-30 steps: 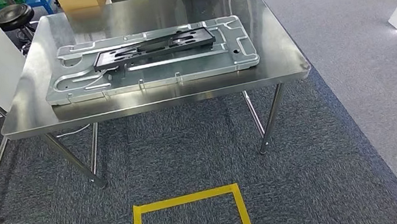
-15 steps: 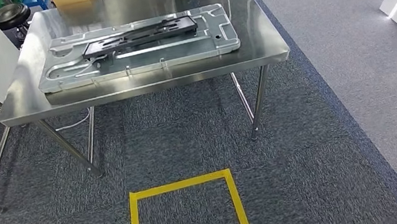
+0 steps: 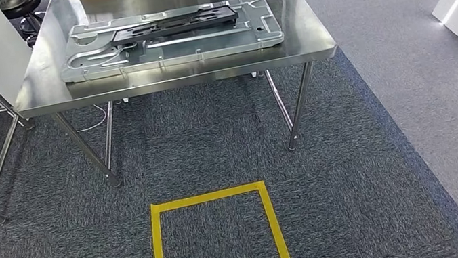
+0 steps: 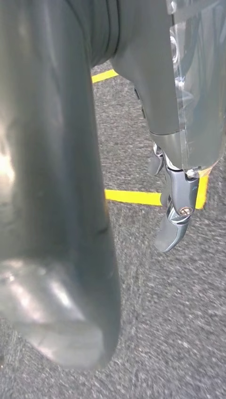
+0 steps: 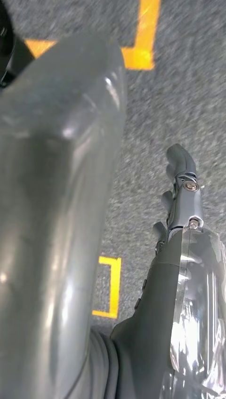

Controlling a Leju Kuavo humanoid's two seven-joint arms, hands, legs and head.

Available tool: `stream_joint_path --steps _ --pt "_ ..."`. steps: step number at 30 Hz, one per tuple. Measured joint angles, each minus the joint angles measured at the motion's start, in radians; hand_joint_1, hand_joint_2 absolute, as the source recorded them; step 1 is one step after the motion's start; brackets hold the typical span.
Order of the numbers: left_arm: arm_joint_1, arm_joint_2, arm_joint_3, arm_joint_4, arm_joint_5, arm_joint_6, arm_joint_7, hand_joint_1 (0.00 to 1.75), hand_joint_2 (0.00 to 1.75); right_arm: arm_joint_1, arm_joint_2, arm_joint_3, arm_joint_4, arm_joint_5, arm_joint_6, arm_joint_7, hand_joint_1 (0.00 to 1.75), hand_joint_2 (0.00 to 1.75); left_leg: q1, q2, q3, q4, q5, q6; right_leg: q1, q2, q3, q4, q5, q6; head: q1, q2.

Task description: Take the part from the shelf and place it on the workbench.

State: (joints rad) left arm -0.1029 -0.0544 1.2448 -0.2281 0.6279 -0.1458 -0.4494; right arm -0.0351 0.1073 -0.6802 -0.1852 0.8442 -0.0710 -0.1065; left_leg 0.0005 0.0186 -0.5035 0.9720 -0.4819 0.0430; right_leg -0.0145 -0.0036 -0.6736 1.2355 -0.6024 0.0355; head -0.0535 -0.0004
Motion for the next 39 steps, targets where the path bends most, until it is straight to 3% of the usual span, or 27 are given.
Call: stream_joint_path --steps 1,2,3,5,7,10,12,14,15,16,17,18,20,22,23,25,26,27,30,31,32,33,35,37,39 --pt "0.000 0.000 0.000 0.000 0.000 0.000 0.000 0.00 0.00 0.000 0.001 0.000 0.000 0.000 0.000 -0.001 0.00 0.00 -0.002 0.000 -0.013 0.003 0.009 0.000 0.000 0.000 0.001 0.038 -0.008 0.000 0.000 0.000" --pt "0.000 0.000 0.000 0.000 0.000 0.001 0.001 0.00 0.00 0.000 0.001 0.000 0.000 0.000 0.001 -0.002 0.00 0.00 -0.005 0.001 -0.027 0.006 0.018 0.000 0.000 0.000 0.017 0.043 0.005 -0.001 0.000 0.000" --pt "0.000 0.000 0.000 0.000 0.000 0.002 0.002 0.00 0.00 0.000 0.001 0.000 0.001 0.000 0.001 -0.004 0.00 0.00 -0.006 0.001 -0.041 0.011 0.025 -0.001 0.001 0.000 0.049 0.013 0.033 -0.003 0.000 0.000" --pt "0.001 0.000 0.000 0.000 0.000 0.005 0.004 0.00 0.00 -0.002 0.001 0.000 0.000 0.002 0.003 -0.008 0.00 0.00 -0.008 0.000 -0.066 0.023 0.037 -0.006 0.006 0.002 0.146 -0.120 0.074 -0.015 0.000 0.000" --pt "0.000 0.000 0.000 0.000 0.000 0.006 0.006 0.00 0.00 -0.003 0.001 0.000 0.000 0.005 0.005 -0.011 0.00 0.00 -0.009 0.001 -0.083 0.031 0.049 -0.015 0.013 0.004 0.214 -0.233 0.073 -0.027 0.000 0.000" --pt "0.001 0.000 0.000 0.000 0.000 0.004 0.006 0.00 0.00 -0.003 0.004 0.002 0.001 0.017 0.017 -0.012 0.00 0.00 -0.008 -0.002 -0.097 0.033 0.067 -0.032 0.014 -0.001 0.215 -0.268 0.078 -0.039 0.000 0.000" --pt "0.003 0.002 0.000 0.000 0.000 0.000 0.001 0.00 0.00 -0.004 0.007 0.005 0.002 0.029 0.026 -0.012 0.00 0.00 -0.007 -0.008 -0.117 0.072 0.022 -0.043 0.007 -0.010 0.199 -0.276 0.098 -0.051 0.000 0.000" --pt "0.003 0.004 0.000 0.000 0.000 -0.003 -0.003 0.00 0.00 -0.004 0.008 0.009 0.002 0.035 0.031 -0.012 0.00 0.00 0.001 -0.010 -0.151 0.184 -0.072 -0.056 0.005 -0.018 0.178 -0.278 0.117 -0.057 0.000 0.000" --pt "0.004 0.005 0.000 0.000 0.000 -0.004 -0.005 0.00 0.00 -0.004 0.008 0.011 0.002 0.036 0.032 -0.012 0.00 0.00 0.005 -0.010 -0.165 0.249 -0.108 -0.061 0.004 -0.022 0.165 -0.275 0.125 -0.056 0.000 0.000" --pt "0.004 0.006 0.000 0.000 0.000 -0.005 -0.005 0.00 0.00 -0.004 0.008 0.011 0.002 0.035 0.030 -0.012 0.00 0.00 0.008 -0.010 -0.170 0.297 -0.122 -0.066 0.004 -0.024 0.152 -0.272 0.133 -0.055 0.000 0.000" --pt "0.004 0.006 0.000 0.000 0.000 -0.005 -0.005 0.00 0.00 -0.005 0.008 0.011 0.002 0.035 0.026 -0.011 0.00 0.00 0.012 -0.010 -0.161 0.317 -0.114 -0.070 0.004 -0.026 0.138 -0.267 0.140 -0.053 0.000 0.000" --pt "0.004 0.006 0.000 0.000 0.000 -0.005 -0.006 0.00 0.00 -0.006 0.009 0.011 0.002 0.035 0.022 -0.011 0.00 0.00 0.015 -0.010 -0.135 0.300 -0.088 -0.073 0.003 -0.028 0.125 -0.261 0.147 -0.050 0.000 0.000" --pt "0.002 0.006 0.000 0.000 0.000 -0.005 -0.007 0.00 0.00 -0.008 0.009 0.012 0.002 0.036 0.016 -0.010 0.00 0.00 0.020 -0.008 -0.037 0.179 -0.044 -0.075 0.002 -0.029 0.099 -0.246 0.158 -0.042 0.000 0.000" --pt "-0.003 0.006 0.000 0.000 0.000 -0.004 -0.008 0.00 0.00 -0.009 0.010 0.013 0.002 0.041 0.014 -0.010 0.00 0.00 0.018 -0.007 0.049 0.048 -0.047 -0.068 0.003 -0.030 0.081 -0.232 0.168 -0.031 0.000 0.000" --pt "-0.004 0.007 0.000 0.000 -0.001 -0.004 -0.008 0.00 0.00 -0.009 0.010 0.014 0.002 0.044 0.013 -0.010 0.00 0.00 0.016 -0.008 0.065 0.016 -0.056 -0.063 0.004 -0.030 0.075 -0.228 0.175 -0.025 0.000 0.000" --pt "-0.003 0.007 0.000 0.000 -0.001 -0.003 -0.008 0.00 0.00 -0.008 0.011 0.017 0.002 0.049 0.012 -0.008 0.00 0.00 0.015 -0.008 0.055 0.003 -0.054 -0.049 0.003 -0.029 0.066 -0.225 0.187 -0.011 0.000 0.000" --pt "-0.002 0.007 0.000 0.000 -0.001 -0.003 -0.009 0.00 0.00 -0.008 0.011 0.017 0.002 0.050 0.010 -0.007 0.00 0.00 0.016 -0.006 0.047 0.003 -0.047 -0.040 0.001 -0.025 0.059 -0.216 0.175 -0.005 0.000 0.000" --pt "-0.002 0.007 0.000 0.000 -0.001 -0.002 -0.009 0.00 0.00 -0.007 0.011 0.018 0.002 0.050 0.008 -0.006 0.00 0.00 0.017 -0.005 0.038 0.002 -0.037 -0.030 0.000 -0.019 0.049 -0.192 0.144 -0.001 0.000 0.000" --pt "-0.003 0.007 -0.001 0.000 0.000 -0.002 -0.009 0.00 0.00 -0.006 0.012 0.018 0.002 0.051 0.002 -0.001 0.00 0.00 0.012 -0.004 0.003 0.003 -0.006 -0.014 -0.001 -0.007 0.007 -0.026 0.002 0.004 0.000 0.000" --pt "-0.003 0.008 -0.001 0.000 0.000 -0.002 -0.009 0.00 0.00 -0.005 0.012 0.018 0.002 0.052 0.001 0.001 0.00 0.00 0.010 -0.004 -0.011 0.005 0.004 -0.013 -0.001 -0.007 0.001 0.025 -0.017 0.004 0.000 0.000" --pt "-0.003 0.008 -0.001 0.000 0.000 -0.003 -0.009 0.00 0.00 -0.006 0.012 0.018 0.002 0.053 0.000 0.003 0.00 0.00 0.007 -0.004 -0.025 0.009 0.014 -0.013 -0.001 -0.006 0.007 0.050 -0.012 0.002 0.000 0.000" --pt "-0.003 0.008 -0.001 0.000 0.000 -0.004 -0.010 0.00 0.00 -0.006 0.012 0.018 0.002 0.055 -0.001 0.005 0.00 0.00 0.006 -0.004 -0.041 0.013 0.023 -0.014 0.000 -0.006 0.029 0.044 0.012 -0.001 0.000 0.000" --pt "-0.004 0.007 -0.003 0.000 0.000 -0.006 -0.013 0.00 0.00 -0.006 0.012 0.018 0.002 0.056 -0.004 0.008 0.00 0.00 0.004 -0.006 -0.070 0.024 0.040 -0.018 0.002 -0.001 0.118 -0.061 0.065 -0.012 0.000 0.000" --pt "-0.006 0.006 -0.006 0.000 0.000 -0.009 -0.015 0.00 0.00 -0.007 0.011 0.018 0.001 0.057 -0.005 0.009 0.00 0.00 0.001 -0.008 -0.090 0.033 0.055 -0.026 0.008 0.008 0.210 -0.199 0.068 -0.024 0.000 0.000" --pt "-0.008 0.006 -0.010 0.000 0.000 -0.010 -0.015 0.00 0.00 -0.008 0.010 0.018 0.001 0.058 -0.005 0.009 0.00 0.00 0.000 -0.008 -0.100 0.034 0.073 -0.037 0.014 0.012 0.239 -0.260 0.055 -0.033 0.000 0.000"
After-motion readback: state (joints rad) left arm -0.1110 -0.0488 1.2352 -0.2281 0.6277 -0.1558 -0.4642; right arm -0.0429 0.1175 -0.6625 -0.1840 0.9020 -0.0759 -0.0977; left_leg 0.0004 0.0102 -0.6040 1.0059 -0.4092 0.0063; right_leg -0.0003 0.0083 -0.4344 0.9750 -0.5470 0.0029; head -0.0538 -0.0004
